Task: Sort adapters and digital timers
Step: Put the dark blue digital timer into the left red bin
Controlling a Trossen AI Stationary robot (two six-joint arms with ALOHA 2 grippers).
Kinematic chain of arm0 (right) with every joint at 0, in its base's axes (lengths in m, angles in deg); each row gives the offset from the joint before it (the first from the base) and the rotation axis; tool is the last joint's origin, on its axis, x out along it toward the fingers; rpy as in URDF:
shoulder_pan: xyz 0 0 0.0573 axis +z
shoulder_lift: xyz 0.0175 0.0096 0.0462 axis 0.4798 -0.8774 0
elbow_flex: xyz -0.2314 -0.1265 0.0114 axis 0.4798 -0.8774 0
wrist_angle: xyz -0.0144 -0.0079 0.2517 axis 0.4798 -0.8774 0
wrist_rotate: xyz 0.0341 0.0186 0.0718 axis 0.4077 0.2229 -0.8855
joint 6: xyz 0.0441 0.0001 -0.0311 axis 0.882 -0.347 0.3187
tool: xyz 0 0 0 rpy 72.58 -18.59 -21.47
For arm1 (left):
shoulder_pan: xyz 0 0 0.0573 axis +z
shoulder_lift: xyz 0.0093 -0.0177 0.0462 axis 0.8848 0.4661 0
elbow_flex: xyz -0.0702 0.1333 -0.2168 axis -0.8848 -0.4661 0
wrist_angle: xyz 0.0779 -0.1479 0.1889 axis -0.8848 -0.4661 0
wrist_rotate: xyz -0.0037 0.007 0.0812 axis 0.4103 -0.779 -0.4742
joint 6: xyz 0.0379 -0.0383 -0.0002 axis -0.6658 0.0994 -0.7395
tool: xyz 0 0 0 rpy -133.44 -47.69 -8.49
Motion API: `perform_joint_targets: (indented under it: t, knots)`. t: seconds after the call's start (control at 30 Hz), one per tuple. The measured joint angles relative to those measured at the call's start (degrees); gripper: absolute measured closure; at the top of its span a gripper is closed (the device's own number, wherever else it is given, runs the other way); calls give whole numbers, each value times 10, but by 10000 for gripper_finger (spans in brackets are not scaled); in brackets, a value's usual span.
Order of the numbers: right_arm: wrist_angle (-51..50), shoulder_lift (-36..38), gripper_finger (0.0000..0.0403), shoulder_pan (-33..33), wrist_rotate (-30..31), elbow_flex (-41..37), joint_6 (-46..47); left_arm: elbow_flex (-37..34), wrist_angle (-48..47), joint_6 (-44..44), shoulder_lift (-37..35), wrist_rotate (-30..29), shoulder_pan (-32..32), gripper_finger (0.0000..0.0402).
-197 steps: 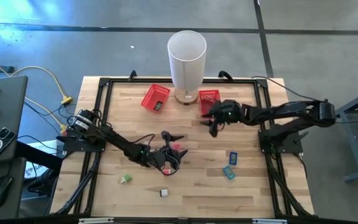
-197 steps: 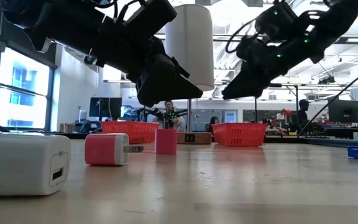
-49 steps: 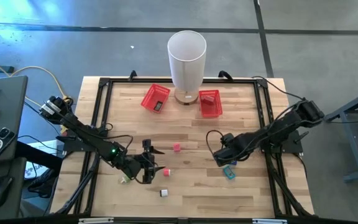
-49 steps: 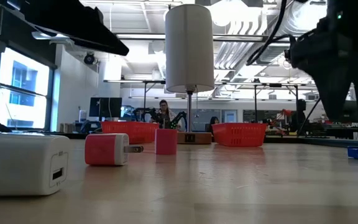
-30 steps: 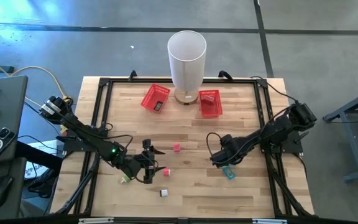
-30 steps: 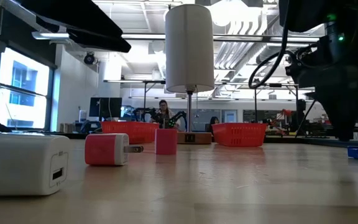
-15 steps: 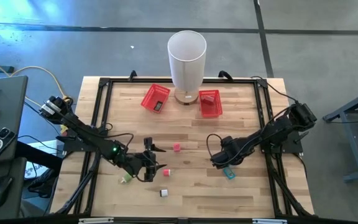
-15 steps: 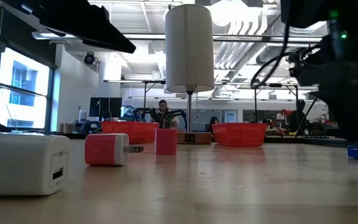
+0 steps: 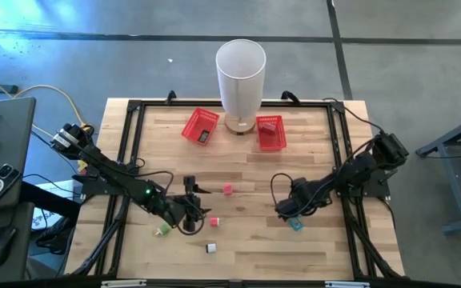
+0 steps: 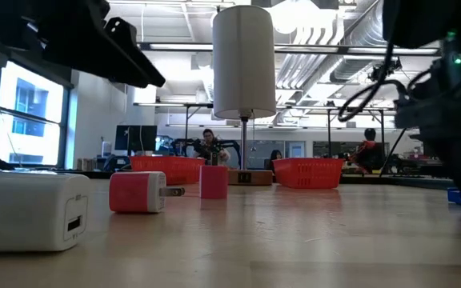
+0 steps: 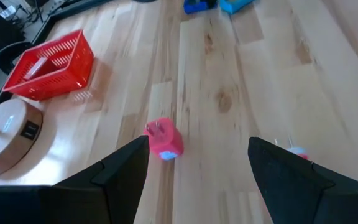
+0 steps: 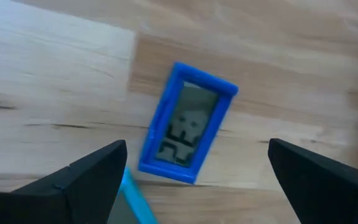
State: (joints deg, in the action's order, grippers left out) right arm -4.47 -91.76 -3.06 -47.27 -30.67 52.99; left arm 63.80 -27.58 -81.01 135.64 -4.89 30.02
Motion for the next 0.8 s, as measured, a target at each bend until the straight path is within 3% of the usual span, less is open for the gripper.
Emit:
perform_joint_targets:
  t: [0.27,0.53,0.67,0.8]
  knots:
    - [87,3,23,3,0,-38,5,0,-22,-14,0,0,3,138]
    - [81,3,25,2,15,-40,-4,0,-34,-14,0,0,-2,138]
    - [88,2,52,-1,16,-41,-4,0,-35,-13,0,0,-3,138]
    - [94,1,107,-1,22,-41,-20,0,-35,-12,0,0,-3,138]
